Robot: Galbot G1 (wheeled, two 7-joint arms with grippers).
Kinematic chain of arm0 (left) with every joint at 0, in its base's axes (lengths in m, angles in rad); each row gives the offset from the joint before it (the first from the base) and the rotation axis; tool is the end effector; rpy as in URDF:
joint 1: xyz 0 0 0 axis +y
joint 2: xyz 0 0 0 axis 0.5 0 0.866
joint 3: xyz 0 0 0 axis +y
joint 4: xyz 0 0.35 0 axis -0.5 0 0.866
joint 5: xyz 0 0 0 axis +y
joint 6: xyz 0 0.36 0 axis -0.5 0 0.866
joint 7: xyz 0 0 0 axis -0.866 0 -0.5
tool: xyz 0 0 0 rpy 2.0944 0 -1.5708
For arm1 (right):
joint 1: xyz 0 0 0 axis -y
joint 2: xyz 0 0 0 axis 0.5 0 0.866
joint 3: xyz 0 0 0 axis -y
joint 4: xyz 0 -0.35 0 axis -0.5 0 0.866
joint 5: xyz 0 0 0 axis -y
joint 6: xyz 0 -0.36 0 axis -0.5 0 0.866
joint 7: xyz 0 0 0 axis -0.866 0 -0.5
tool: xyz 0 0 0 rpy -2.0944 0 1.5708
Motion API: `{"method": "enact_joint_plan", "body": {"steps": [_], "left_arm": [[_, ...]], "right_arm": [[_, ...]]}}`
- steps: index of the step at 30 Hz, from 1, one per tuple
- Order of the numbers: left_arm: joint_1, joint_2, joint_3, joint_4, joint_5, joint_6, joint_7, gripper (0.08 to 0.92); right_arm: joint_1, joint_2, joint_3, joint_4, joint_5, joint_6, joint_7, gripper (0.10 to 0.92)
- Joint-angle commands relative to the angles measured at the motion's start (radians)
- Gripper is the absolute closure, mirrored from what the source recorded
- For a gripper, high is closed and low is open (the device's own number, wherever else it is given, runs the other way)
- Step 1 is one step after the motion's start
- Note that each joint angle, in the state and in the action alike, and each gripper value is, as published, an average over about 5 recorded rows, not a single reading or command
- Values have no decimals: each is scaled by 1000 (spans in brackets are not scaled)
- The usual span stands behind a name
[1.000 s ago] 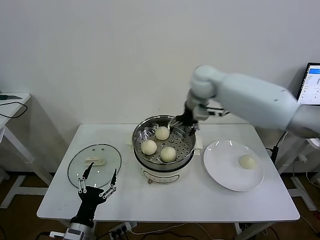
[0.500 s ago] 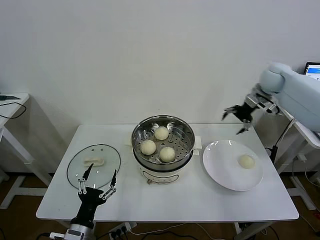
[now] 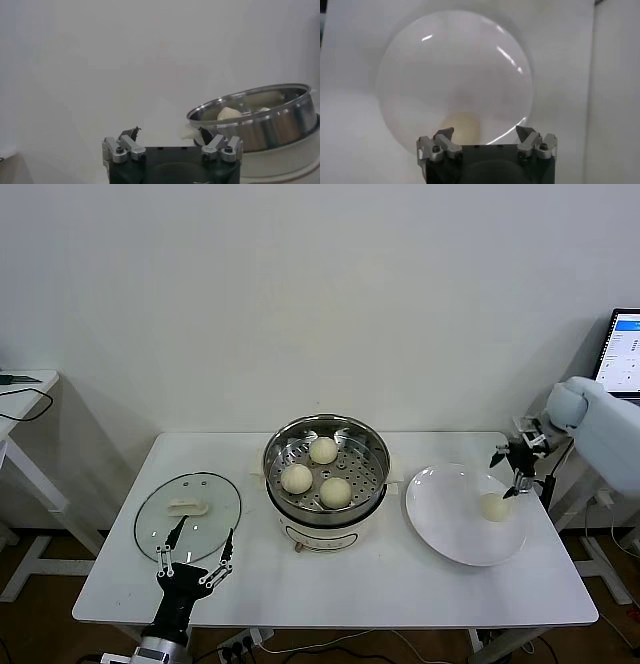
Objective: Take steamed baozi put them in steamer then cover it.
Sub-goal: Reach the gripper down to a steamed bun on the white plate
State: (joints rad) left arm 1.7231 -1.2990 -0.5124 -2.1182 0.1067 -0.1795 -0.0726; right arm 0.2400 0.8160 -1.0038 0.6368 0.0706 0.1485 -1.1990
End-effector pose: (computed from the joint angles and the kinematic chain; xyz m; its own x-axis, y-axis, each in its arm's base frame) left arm 0.1412 0.0404 -0.3152 -0.9895 0.1363 -0.0474 0.1159 0.9463 0.3018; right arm 0.5904 -0.2823 -0.1624 -0.1273 -0.1053 0.9863 -0.9919 0.0096 -0.1270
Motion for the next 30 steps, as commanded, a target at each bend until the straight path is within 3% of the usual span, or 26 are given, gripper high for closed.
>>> {"method": "enact_joint_plan", "body": {"steps": [1,18,30], "left_arm": [[6,1,-5,1,2,-3,0,177],[4,-2,-9,15,4,-9,-1,177],[0,-1,-8,15,2,-9,-3,177]], "right_arm": [[-94,35,53,-81,-29,-82,25,203],[-127,79,85,-133,-70,-62,44,217],[-106,87,81,-139,-69,-53,41,400]]}}
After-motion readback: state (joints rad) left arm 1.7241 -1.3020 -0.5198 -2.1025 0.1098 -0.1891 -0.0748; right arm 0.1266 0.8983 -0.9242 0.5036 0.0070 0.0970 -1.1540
